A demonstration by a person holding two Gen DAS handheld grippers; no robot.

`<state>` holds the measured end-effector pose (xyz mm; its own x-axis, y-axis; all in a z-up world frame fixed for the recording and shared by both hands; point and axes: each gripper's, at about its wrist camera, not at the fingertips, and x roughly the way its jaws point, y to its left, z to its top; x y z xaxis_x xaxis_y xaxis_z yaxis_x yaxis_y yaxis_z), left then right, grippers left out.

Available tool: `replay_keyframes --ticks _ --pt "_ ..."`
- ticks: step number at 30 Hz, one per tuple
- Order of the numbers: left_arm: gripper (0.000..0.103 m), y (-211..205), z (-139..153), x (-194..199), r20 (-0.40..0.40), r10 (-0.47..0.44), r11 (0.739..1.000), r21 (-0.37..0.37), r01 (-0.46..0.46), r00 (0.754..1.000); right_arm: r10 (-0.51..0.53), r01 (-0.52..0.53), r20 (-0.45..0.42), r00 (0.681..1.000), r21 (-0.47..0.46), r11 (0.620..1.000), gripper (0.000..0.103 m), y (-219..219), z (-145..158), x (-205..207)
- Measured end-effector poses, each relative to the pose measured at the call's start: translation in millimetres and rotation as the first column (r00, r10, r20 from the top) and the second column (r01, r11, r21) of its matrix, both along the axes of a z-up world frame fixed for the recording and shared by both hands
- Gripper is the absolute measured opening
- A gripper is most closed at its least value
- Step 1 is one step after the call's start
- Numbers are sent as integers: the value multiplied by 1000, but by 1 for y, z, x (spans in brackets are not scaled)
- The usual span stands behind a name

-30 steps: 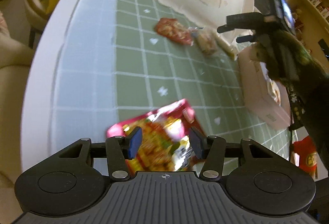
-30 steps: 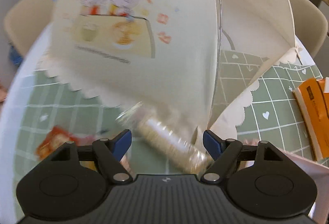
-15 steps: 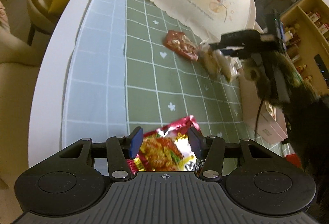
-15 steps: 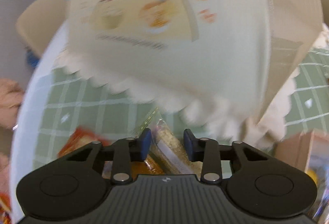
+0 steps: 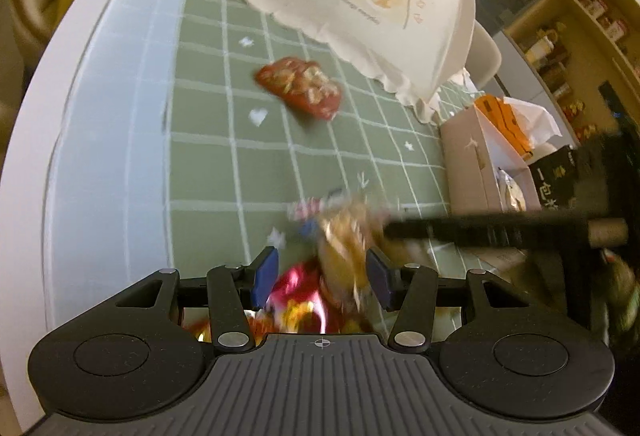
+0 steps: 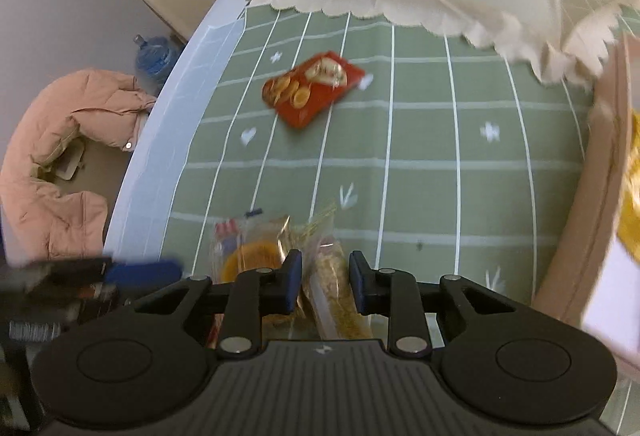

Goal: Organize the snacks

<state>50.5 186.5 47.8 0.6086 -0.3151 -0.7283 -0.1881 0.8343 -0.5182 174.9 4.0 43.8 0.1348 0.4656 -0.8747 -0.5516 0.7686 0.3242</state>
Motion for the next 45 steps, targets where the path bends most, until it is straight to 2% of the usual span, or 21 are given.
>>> replay_keyframes --ticks 3,5,8,11,13,15,16,17,20,23,26,29,32,34,37,39,45 --pt "54 4 14 32 56 -27 995 99 21 998 -8 9 55 998 -19 1000 26 -8 4 -13" --pt "54 11 25 60 109 -16 986 167 -2 994 -10 13 97 995 -36 999 26 -9 6 -21" --pt "54 27 30 110 169 18 978 202 -53 985 -17 24 143 990 -52 998 26 -8 7 -32" --pt "53 37 16 164 120 16 980 197 -39 993 -28 38 161 987 -61 997 29 -12 10 -43" --pt "50 38 2 185 87 25 978 205 -42 996 -41 53 177 983 -61 997 32 -17 13 -50" --pt "39 36 -10 195 63 34 977 210 -47 997 -55 68 202 978 -58 996 43 -22 13 -57" --pt "38 34 -14 195 55 26 977 209 -37 998 -61 74 212 975 -54 996 47 -26 13 -62" --pt "35 30 -19 194 44 10 977 211 -19 999 -67 79 221 973 -46 996 51 -32 13 -66" --pt "27 15 -21 181 47 -76 969 241 63 996 -85 92 229 970 -22 995 52 -40 7 -73" --pt "26 0 -20 162 31 -187 952 254 174 982 -93 103 253 963 -25 994 52 -37 5 -75" --pt "26 -7 -21 131 10 -221 954 210 214 975 -88 113 335 938 -56 992 52 -29 6 -79" --pt "25 -6 -22 98 4 -197 970 148 195 980 -121 139 349 929 -26 990 52 -28 7 -71" --pt "24 -2 -25 69 -12 -151 987 46 151 988 -158 164 289 944 4 986 52 -30 5 -59" --pt "24 -2 -26 55 -17 -133 991 9 133 991 -129 133 283 950 8 991 52 -25 4 -63" --pt "24 -9 -26 37 -26 -117 993 -12 117 993 -92 104 272 958 -30 994 52 -17 -3 -69" --pt "24 -17 -25 28 -32 -118 993 -14 118 992 -84 96 260 962 -36 995 47 -19 -5 -75" --pt "24 -40 -22 -1 -61 -139 990 -17 138 988 -21 30 248 968 -32 999 47 -38 -1 -105"
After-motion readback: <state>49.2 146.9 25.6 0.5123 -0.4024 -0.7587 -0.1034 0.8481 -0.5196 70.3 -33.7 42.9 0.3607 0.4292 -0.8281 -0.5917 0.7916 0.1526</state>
